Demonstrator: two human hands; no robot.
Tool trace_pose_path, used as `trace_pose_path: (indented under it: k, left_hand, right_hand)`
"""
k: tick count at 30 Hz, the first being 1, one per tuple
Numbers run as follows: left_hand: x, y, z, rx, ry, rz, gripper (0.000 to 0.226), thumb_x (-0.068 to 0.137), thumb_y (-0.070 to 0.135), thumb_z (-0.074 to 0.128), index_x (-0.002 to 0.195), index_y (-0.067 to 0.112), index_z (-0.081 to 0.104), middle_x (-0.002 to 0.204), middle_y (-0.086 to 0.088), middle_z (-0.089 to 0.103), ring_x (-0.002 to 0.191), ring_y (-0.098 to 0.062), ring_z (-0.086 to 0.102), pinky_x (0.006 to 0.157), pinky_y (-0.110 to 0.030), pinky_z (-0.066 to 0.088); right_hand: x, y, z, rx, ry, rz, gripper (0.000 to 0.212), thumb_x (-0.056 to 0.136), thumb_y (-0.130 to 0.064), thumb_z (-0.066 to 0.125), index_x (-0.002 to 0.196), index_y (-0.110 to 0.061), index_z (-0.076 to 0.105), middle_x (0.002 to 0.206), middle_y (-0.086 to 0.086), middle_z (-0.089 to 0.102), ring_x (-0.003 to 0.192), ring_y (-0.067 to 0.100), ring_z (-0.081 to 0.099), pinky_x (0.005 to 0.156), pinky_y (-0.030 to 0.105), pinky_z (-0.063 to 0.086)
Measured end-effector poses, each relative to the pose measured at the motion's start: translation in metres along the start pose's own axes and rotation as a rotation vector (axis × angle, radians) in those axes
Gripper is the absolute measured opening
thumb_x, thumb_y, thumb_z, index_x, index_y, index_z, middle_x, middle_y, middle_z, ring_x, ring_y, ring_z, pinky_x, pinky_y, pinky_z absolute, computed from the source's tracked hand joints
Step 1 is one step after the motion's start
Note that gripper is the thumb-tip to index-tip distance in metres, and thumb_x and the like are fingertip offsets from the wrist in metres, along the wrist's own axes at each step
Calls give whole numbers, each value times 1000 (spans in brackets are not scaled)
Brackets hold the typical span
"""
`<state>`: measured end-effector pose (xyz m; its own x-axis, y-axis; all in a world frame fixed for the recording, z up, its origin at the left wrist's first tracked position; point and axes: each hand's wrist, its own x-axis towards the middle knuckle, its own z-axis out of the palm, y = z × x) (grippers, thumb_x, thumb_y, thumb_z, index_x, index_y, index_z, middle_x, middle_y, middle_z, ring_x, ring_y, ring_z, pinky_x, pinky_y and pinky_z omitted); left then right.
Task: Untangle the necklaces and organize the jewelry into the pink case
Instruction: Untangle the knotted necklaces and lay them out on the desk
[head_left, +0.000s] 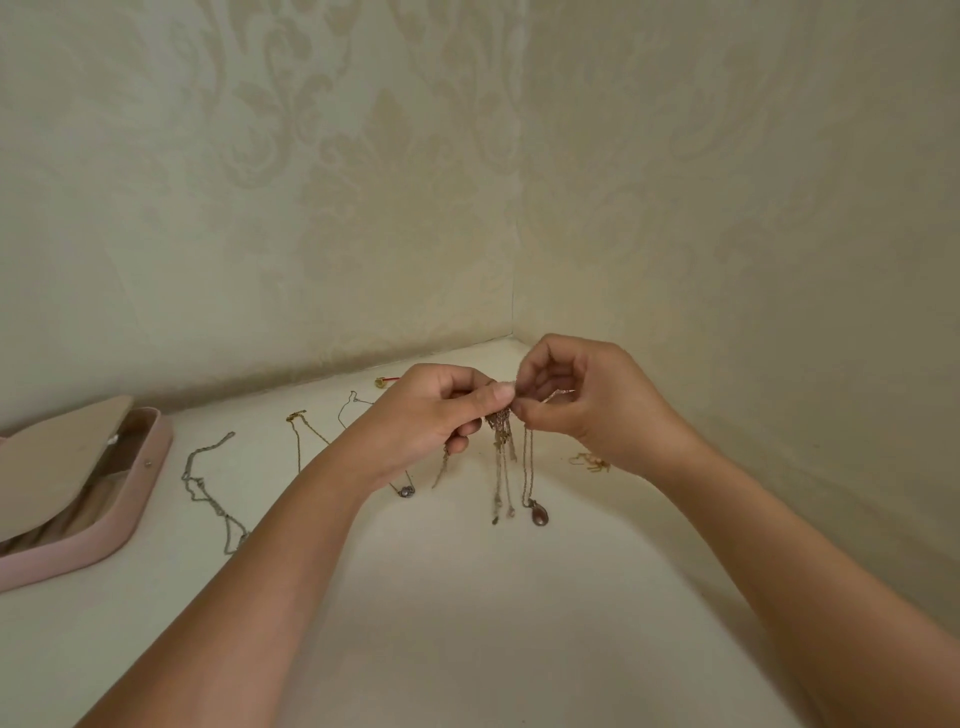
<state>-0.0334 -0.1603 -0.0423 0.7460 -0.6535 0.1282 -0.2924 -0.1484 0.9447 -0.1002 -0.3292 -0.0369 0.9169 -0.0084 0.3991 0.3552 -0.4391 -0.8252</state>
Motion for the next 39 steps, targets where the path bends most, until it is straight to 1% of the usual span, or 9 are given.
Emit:
trace_pose_path:
  k: [8, 11, 16, 19, 23, 27, 32, 36, 39]
  left_hand:
    - [-1, 0, 1, -115, -24, -7, 32, 72, 46, 65, 70, 14, 64, 66, 2, 44, 54, -6, 36, 50, -16, 36]
    - [-2, 0, 1, -110, -54, -15, 40, 72, 49, 62, 75, 9, 62, 63, 5, 41, 55, -7, 36, 50, -17, 35]
    - [-1, -2, 0, -17, -95, 8, 72, 73, 56, 64, 87, -14, 58, 61, 4, 45, 58, -10, 41, 54, -19, 40]
    - [-1, 1, -3, -35, -76, 10, 51, 71, 47, 67, 79, -3, 64, 65, 0, 60, 62, -12, 55, 64, -21, 49]
    - [-1, 1, -8, -79, -36, 9, 30, 65, 36, 72, 82, 12, 68, 78, 0, 72, 74, -9, 67, 76, -21, 55]
    - [0, 0, -11, -64, 22, -4, 27, 57, 28, 77, 75, 11, 68, 69, -1, 71, 66, -8, 66, 72, -21, 55]
    - [1, 0, -8, -14, 44, -2, 14, 70, 10, 78, 80, 7, 69, 69, -5, 72, 62, -11, 69, 65, -23, 57]
    - [1, -2, -7, 6, 63, 5, 18, 70, 16, 78, 85, 9, 72, 73, -7, 73, 65, -13, 70, 67, -23, 58]
    - [1, -3, -2, 77, 135, 58, 5, 80, 16, 75, 84, 17, 73, 69, 1, 69, 62, -8, 66, 66, -20, 56]
  right_hand:
    - [-5, -8, 0, -130, 70, -40, 16, 82, -6, 72, 78, -22, 74, 69, -10, 68, 61, 0, 61, 58, 11, 44]
    - [-2, -6, 1, -3, 49, 58, 5, 82, -11, 73, 81, -15, 73, 74, 4, 70, 67, 10, 65, 69, 29, 53]
    - [0, 2, 13, 378, -185, 252, 9, 83, -17, 58, 82, -10, 63, 85, 12, 67, 86, 22, 59, 80, 33, 44]
    - [1, 7, 17, 408, -225, 286, 23, 80, -24, 52, 84, -4, 64, 86, 12, 67, 90, 24, 58, 84, 36, 43]
    - [0, 4, 13, 307, -210, 245, 20, 94, -16, 56, 84, 0, 65, 78, 2, 65, 77, 10, 58, 74, 22, 46]
    - [0, 6, 8, 322, -199, 267, 18, 91, -17, 60, 77, -11, 68, 78, -2, 67, 76, 11, 58, 77, 21, 48]
    - [1, 11, 10, 375, -218, 397, 18, 92, -23, 59, 84, -7, 64, 77, -1, 60, 67, 8, 51, 68, 18, 47]
    - [2, 10, 10, 465, -173, 441, 19, 80, -31, 67, 79, -12, 68, 73, -3, 58, 65, 7, 49, 66, 18, 46]
    - [3, 8, 10, 289, -42, 374, 10, 82, -22, 71, 81, -12, 72, 67, -6, 62, 58, 4, 51, 61, 14, 46]
